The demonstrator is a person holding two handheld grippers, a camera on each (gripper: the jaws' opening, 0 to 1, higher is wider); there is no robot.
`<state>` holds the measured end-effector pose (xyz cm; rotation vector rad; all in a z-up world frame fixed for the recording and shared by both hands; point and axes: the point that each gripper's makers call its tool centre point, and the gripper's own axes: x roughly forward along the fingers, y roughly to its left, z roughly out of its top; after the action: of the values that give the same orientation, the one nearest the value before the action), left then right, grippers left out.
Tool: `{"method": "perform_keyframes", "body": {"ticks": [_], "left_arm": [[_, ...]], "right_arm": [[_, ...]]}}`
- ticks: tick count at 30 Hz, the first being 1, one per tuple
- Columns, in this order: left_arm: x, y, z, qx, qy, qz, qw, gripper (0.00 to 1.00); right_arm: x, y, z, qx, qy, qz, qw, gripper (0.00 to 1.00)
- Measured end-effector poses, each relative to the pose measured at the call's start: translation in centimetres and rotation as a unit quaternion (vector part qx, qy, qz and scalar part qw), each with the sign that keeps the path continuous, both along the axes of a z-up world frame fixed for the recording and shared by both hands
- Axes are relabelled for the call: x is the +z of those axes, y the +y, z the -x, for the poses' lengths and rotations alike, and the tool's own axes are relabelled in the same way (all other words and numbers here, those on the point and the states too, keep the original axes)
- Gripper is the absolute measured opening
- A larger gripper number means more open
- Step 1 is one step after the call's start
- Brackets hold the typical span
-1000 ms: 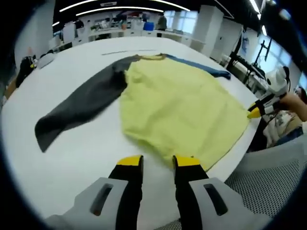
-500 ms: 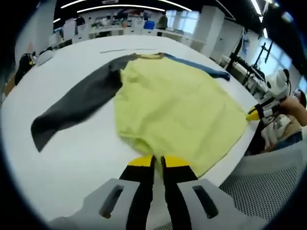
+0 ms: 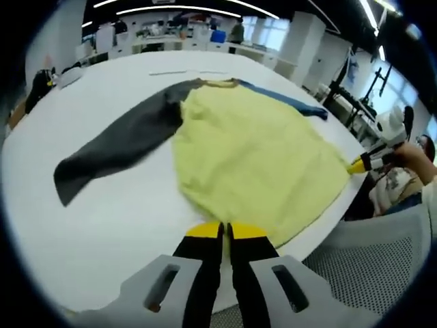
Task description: Fold the garment on the visible template until the final outline fits inside the template.
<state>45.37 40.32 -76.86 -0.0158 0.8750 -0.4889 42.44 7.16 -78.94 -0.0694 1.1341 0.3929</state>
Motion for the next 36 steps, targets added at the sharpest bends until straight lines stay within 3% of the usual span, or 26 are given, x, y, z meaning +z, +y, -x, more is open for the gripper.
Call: {"method": "perform_keyframes", "body": {"ticks": [16, 25, 28, 30, 32, 35, 36], "left_arm": [[-1.9, 1.4, 2.2, 0.023, 0.063, -0.049, 0.9965, 0.01], [-2.4, 1.6, 2.6, 0.026, 0.074, -0.077, 0.994, 0.01], [-2.2, 1.8, 2.3, 0.028, 0.065, -0.085, 0.9939, 0.05], [-1.8, 1.8, 2.1, 0.035, 0.054, -0.082, 0.9945, 0.12], [-1.2, 1.4, 1.7, 0.035, 0.035, -0.066, 0.9966, 0.2], [0.1, 0.8, 0.5, 0.013, -0.018, -0.056, 0.9982, 0.3], [0.2, 0.8, 0.6, 0.017, -0.018, -0.052, 0.9983, 0.33]], "right_arm": [[-0.2, -0.9, 0.3, 0.018, -0.005, 0.021, 0.9996, 0.0], [-0.4, -1.0, 0.4, 0.027, -0.008, 0.029, 0.9992, 0.0], [-0.4, -1.1, 0.4, 0.026, -0.011, 0.025, 0.9993, 0.0], [-0.3, -1.2, 0.3, 0.019, -0.018, 0.017, 0.9995, 0.01], [0.0, -1.2, 0.2, 0.014, -0.024, 0.011, 0.9996, 0.06], [0.7, -1.1, -0.4, 0.009, -0.045, -0.002, 0.9989, 0.16], [0.9, -1.1, -0.6, 0.01, -0.051, -0.004, 0.9987, 0.21]]}}
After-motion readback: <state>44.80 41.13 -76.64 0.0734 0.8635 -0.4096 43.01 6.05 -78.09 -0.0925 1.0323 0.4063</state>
